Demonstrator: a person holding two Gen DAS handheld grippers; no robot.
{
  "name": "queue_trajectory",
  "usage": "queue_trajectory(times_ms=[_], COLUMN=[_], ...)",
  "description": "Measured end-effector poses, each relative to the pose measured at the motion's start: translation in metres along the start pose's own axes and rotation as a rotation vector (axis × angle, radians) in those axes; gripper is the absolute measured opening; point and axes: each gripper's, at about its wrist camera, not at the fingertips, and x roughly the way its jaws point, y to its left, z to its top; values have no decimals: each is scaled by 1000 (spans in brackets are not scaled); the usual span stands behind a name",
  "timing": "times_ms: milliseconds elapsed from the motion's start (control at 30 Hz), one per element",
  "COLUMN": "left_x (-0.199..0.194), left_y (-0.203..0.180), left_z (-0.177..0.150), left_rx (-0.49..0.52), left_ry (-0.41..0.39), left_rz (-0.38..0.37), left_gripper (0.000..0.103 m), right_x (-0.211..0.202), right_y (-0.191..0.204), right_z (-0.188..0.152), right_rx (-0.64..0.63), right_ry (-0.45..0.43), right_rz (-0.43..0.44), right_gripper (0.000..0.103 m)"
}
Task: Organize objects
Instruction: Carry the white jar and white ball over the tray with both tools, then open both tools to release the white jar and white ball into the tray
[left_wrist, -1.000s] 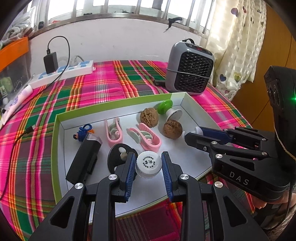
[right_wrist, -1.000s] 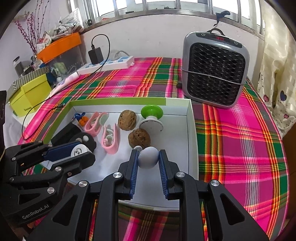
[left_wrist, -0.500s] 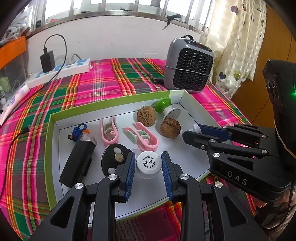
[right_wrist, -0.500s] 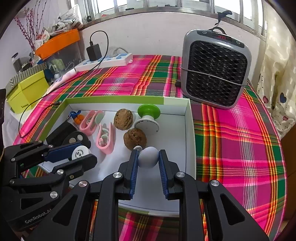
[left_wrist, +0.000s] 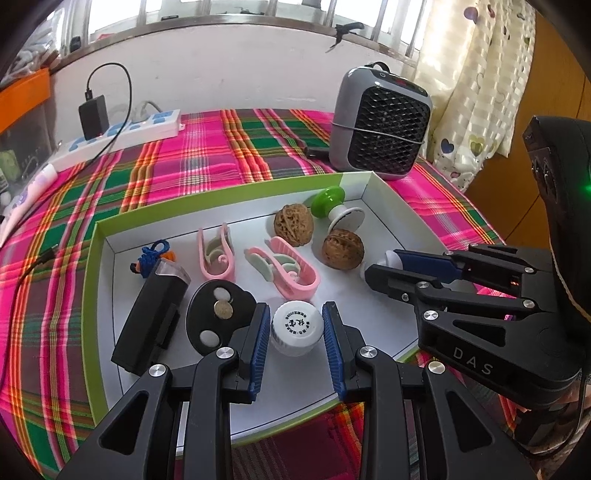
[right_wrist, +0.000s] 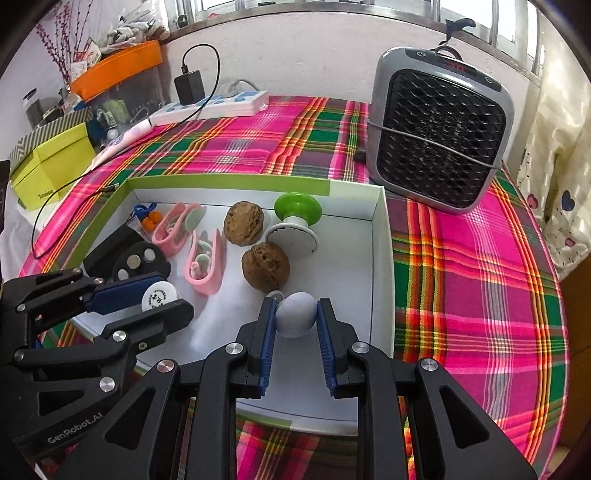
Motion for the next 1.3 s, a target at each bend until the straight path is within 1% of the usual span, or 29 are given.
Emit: queue_trajectory(times_ms=[767, 800, 867, 933, 1133, 1300], left_x=[2, 2, 2, 1, -2, -9], left_y=[2, 2, 2, 1, 5, 2], left_z=[0, 0, 0, 0, -2, -6], left_rx=[-13, -14, -14, -14, -24, -27], left_ry=[12, 12, 11, 8, 1, -11], left_rz=[0, 0, 0, 9, 12, 16], left_gripper=[28, 28, 29, 31, 34, 34], right_x=[2, 2, 1, 1, -4, -13], right_y=[4, 5, 6, 7, 5, 3], right_z=[0, 0, 0, 0, -3, -6], right_rx=[-12, -12, -13, -16, 3, 28], right_ry=[0, -2, -6, -9, -24, -55], right_rz=[-1, 1, 9, 10, 12, 21], right_gripper=[23, 24, 29, 36, 37, 37])
